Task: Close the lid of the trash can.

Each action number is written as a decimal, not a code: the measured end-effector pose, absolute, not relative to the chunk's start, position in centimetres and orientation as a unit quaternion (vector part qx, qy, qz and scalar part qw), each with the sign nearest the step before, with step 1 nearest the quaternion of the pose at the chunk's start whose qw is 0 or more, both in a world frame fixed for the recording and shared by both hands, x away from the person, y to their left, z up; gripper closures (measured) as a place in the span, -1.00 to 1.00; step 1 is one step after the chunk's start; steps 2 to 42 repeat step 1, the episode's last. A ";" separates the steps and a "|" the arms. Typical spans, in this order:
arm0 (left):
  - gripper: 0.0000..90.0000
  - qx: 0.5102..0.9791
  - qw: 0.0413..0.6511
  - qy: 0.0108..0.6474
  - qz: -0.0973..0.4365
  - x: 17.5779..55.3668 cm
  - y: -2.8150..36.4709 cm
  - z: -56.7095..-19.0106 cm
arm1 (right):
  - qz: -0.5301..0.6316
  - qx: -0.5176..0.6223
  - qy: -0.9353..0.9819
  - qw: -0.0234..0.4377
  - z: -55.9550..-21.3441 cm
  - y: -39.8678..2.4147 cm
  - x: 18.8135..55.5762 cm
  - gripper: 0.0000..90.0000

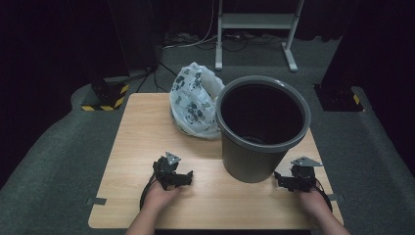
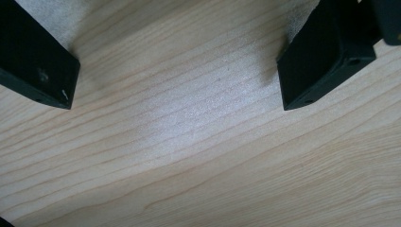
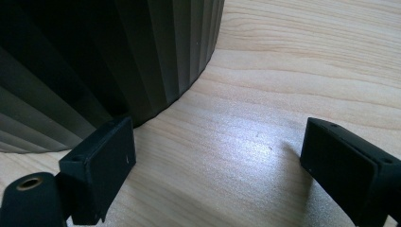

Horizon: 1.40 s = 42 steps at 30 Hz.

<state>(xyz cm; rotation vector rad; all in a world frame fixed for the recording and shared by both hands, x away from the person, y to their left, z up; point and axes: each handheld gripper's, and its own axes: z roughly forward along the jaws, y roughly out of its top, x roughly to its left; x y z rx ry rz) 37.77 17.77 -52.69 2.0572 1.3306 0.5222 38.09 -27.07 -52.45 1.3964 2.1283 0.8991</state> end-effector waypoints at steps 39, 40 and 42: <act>-1.00 0.780 0.315 0.503 0.198 37.8 17.8 -52.7 | 0.325 0.505 0.769 0.220 -52.5 -27.1 38.1 -0.76; -1.00 0.780 0.315 0.503 0.198 37.8 17.8 -52.7 | 0.325 0.505 0.769 0.220 -52.5 -27.1 38.1 -0.76; -1.00 0.780 0.315 0.503 0.198 37.8 17.8 -52.7 | 0.325 0.505 0.769 0.220 -52.5 -27.1 38.1 -0.76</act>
